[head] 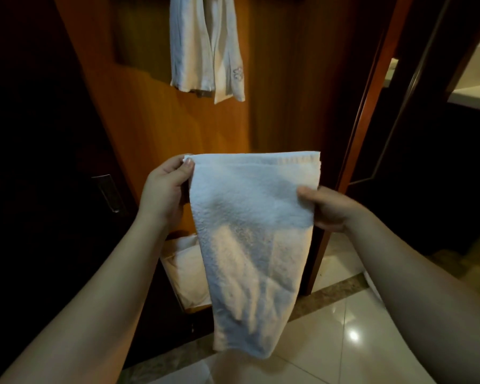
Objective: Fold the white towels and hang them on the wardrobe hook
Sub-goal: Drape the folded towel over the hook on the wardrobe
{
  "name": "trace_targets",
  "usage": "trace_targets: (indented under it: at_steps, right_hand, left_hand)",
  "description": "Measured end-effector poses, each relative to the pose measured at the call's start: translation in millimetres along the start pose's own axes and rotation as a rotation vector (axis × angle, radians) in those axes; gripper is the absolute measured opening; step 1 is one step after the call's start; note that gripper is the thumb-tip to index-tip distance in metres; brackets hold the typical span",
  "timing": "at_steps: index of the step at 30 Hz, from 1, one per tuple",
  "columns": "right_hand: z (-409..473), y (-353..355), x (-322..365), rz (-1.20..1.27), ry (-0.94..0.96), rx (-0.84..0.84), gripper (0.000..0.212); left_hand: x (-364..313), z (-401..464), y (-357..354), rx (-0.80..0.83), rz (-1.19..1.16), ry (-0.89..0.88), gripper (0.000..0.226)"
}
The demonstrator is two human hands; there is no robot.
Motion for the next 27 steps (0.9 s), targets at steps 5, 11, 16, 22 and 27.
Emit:
trace_targets:
  at_steps: [5,11,16,22,27]
  right_hand:
    - [8.3,7.2,-32.6,0.103,-0.078,0.003,0.098]
    - [1.4,-11.6,-21.2,0.211,-0.042,0.07,0.078]
    - [-2.8,-32.8,-1.7,0.355,-0.054,0.013,0.051]
    - [-2.0,-25.8,-31.2,0.258,-0.123,-0.04,0.046]
    - [-0.1,-13.0,-41.0,0.115,-0.077,-0.076,0.077]
  left_hand:
    - [9.6,-7.1,6.8,0.022,0.094,0.0,0.022]
    - [-5.0,-8.5,23.8,0.01,0.032,-0.038,0.021]
    - [30.5,-21.8,18.4,0.182,-0.223,0.367,0.086]
    - [59.6,-33.0,20.6,0.104,-0.032,0.37,0.037]
    - [70.5,-34.7,23.2,0.046,0.06,0.352,0.03]
Point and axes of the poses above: each hand's wrist, its own z-axis towards the middle knuckle, its own y-axis out of the back of the hand, x = y × z, the point moved 8 cm from there along z, towards the middle knuckle, and after that the axes turned 14 degrees about -x, right-handed, at the moved point
